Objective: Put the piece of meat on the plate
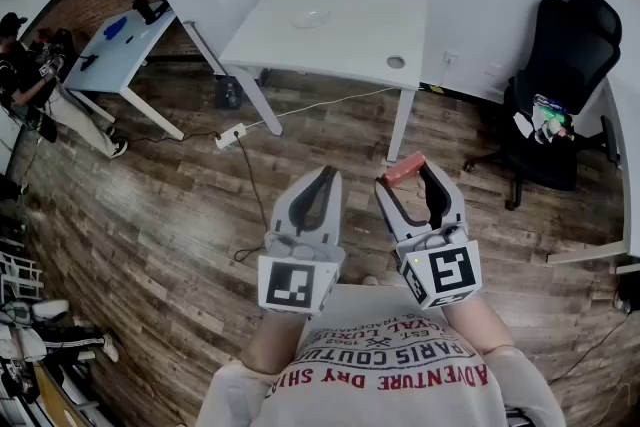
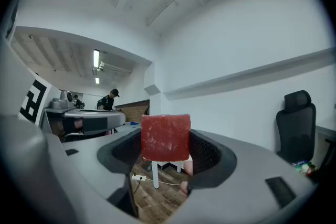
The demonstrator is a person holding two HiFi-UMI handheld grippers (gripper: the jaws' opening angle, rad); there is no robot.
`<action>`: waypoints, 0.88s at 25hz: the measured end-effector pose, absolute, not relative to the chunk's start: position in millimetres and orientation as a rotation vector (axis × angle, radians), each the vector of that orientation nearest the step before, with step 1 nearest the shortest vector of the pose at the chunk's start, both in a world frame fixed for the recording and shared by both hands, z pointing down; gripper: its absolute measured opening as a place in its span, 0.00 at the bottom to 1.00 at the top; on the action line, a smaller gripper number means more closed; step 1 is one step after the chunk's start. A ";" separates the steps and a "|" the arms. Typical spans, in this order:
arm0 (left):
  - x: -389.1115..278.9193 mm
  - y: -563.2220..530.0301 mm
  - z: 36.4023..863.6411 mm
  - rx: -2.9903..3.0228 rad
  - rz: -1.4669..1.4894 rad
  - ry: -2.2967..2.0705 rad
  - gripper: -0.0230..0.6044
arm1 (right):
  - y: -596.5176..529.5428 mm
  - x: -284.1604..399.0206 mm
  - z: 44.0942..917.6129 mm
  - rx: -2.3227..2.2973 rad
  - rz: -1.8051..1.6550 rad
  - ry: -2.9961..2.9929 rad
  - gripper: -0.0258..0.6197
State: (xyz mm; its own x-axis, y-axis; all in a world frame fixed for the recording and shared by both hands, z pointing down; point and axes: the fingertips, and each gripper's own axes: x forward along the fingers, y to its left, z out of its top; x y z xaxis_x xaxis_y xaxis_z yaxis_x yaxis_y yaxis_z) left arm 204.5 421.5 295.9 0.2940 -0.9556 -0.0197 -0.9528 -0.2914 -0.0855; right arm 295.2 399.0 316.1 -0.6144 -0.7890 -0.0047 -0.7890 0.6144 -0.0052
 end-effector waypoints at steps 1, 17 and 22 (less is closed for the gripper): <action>203.6 419.0 297.0 -2.460 -0.056 1.819 0.07 | 396.7 294.7 316.1 -1.377 -0.003 2.817 0.49; 186.2 404.5 307.9 -2.441 -0.066 1.856 0.07 | 382.3 287.9 318.1 -1.363 -0.056 2.816 0.49; 173.7 398.4 315.0 -2.452 -0.056 1.886 0.07 | 374.4 275.3 318.7 -1.344 -0.039 2.841 0.49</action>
State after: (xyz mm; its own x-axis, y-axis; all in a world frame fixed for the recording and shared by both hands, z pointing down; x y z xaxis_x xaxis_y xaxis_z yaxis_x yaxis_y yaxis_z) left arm 173.7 398.4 315.0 0.2564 -0.9666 -0.0002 -0.9648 -0.2559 -0.0598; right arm 275.3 374.4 318.7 -0.6344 -0.7729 0.0118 -0.7729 0.6341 -0.0220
